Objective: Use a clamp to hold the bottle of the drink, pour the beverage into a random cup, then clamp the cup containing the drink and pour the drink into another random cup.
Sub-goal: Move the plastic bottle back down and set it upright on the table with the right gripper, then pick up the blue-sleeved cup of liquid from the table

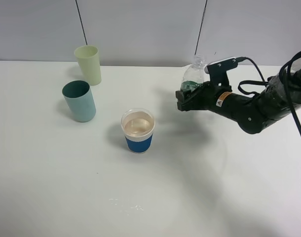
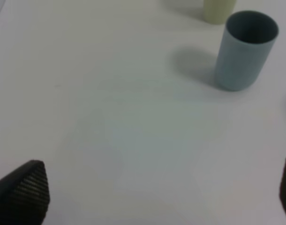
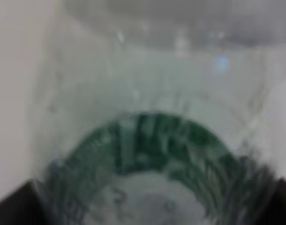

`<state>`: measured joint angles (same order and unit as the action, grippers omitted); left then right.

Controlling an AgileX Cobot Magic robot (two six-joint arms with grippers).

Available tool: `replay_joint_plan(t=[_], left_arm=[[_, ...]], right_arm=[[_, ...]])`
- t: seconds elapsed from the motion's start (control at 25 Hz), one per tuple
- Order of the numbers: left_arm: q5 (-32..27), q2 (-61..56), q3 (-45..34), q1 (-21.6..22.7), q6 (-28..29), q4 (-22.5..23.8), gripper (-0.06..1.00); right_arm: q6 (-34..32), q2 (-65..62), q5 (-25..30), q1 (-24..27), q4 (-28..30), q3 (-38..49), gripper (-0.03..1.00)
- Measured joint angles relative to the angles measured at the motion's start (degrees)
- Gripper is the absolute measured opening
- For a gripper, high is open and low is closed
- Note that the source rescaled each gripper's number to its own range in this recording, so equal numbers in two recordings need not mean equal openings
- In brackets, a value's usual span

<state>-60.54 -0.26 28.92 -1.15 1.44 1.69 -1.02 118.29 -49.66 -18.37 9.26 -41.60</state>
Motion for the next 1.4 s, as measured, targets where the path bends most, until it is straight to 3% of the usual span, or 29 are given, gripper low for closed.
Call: replay_joint_plan(t=[0.04,0.12,0.24,0.48,0.88,1.08,1.24,1.4], left_arm=[[0.00,0.00,0.00,0.00,0.00,0.00,1.00],[0.00,0.00,0.00,0.00,0.00,0.00,1.00],[0.00,0.00,0.00,0.00,0.00,0.00,1.00],[0.00,0.00,0.00,0.00,0.00,0.00,1.00],[0.00,0.00,0.00,0.00,0.00,0.00,1.00],[0.00,0.00,0.00,0.00,0.00,0.00,1.00],[0.00,0.00,0.00,0.00,0.00,0.00,1.00],[0.00,0.00,0.00,0.00,0.00,0.00,1.00]], right_arm=[[0.00,0.27,0.32,0.00,-0.05,0.10,0.69],[0.14,0.43,0.18,0.00,-0.05,0.11,0.88],[0.16,0.43,-0.07,0.00,-0.05,0.11,0.98],[0.21,-3.96,6.62,0.00,0.00,0.17,1.00],[-0.03,-24.64,28.12,0.00,0.00,0.29,1.00],[-3.94,-36.64,41.00,0.00,1.78,0.29,1.00],[-4.45,-45.94,44.42,0.00,1.75,0.29,1.00],[-0.28,-56.33,48.82,0.76,1.75,0.23,1.00]])
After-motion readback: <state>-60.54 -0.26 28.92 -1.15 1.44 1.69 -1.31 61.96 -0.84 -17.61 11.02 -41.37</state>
